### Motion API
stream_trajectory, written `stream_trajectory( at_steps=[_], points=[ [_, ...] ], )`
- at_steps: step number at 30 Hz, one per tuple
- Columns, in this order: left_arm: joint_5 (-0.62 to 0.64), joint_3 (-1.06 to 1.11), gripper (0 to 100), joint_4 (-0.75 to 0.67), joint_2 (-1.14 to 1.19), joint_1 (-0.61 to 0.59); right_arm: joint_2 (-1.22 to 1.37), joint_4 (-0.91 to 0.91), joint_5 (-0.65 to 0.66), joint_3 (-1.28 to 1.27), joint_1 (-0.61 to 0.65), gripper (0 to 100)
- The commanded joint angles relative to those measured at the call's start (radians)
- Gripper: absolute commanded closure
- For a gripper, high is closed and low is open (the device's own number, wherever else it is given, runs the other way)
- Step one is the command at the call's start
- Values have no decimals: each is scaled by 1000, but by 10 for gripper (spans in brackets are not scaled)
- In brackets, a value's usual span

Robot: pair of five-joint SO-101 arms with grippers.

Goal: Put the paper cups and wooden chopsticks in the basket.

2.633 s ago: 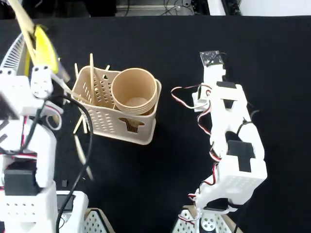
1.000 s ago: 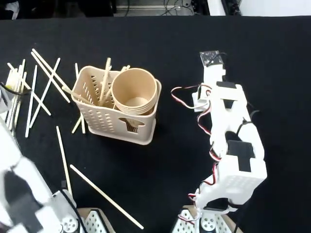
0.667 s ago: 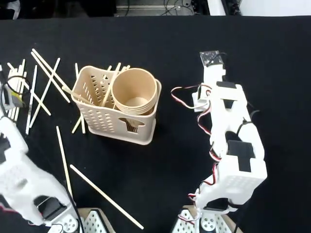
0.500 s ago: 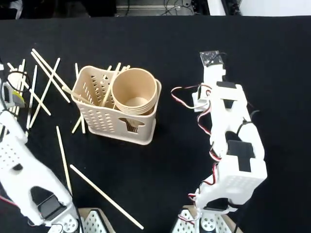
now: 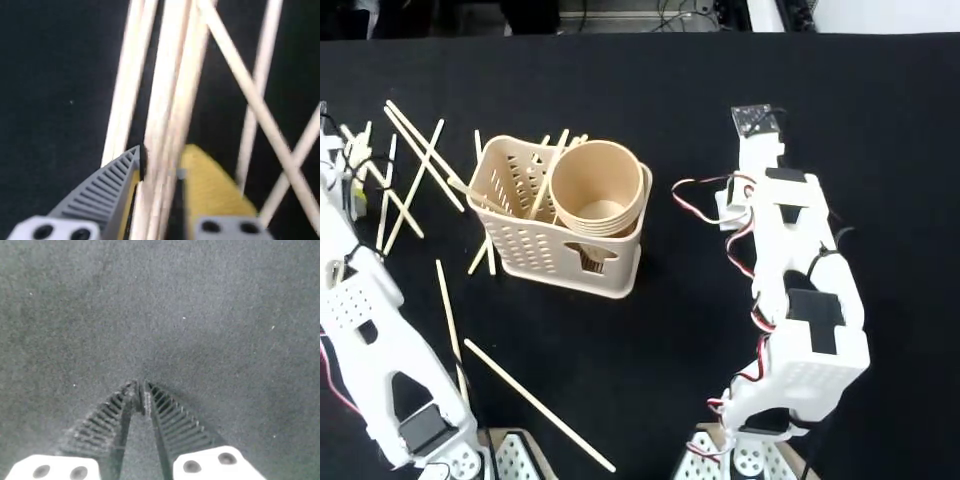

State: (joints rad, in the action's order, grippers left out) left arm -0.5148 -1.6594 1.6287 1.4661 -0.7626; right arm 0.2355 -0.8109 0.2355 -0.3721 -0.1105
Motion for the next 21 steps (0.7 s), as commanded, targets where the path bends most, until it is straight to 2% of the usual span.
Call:
stream_trajectory(
  at_steps=[1, 4, 10, 17, 21],
  points=[
    [34, -7, 956, 78, 40, 16, -4, 17, 11, 2, 17, 986],
    [95, -7, 970, 133, 2, 56, -4, 17, 11, 2, 17, 986],
    [209, -2, 973, 132, -126, 111, -4, 17, 11, 2, 17, 986],
    [278, 4, 973, 133, -364, 162, -4, 17, 11, 2, 17, 986],
    [264, 174, 973, 133, -549, 234, -4, 17, 11, 2, 17, 986]
  ],
)
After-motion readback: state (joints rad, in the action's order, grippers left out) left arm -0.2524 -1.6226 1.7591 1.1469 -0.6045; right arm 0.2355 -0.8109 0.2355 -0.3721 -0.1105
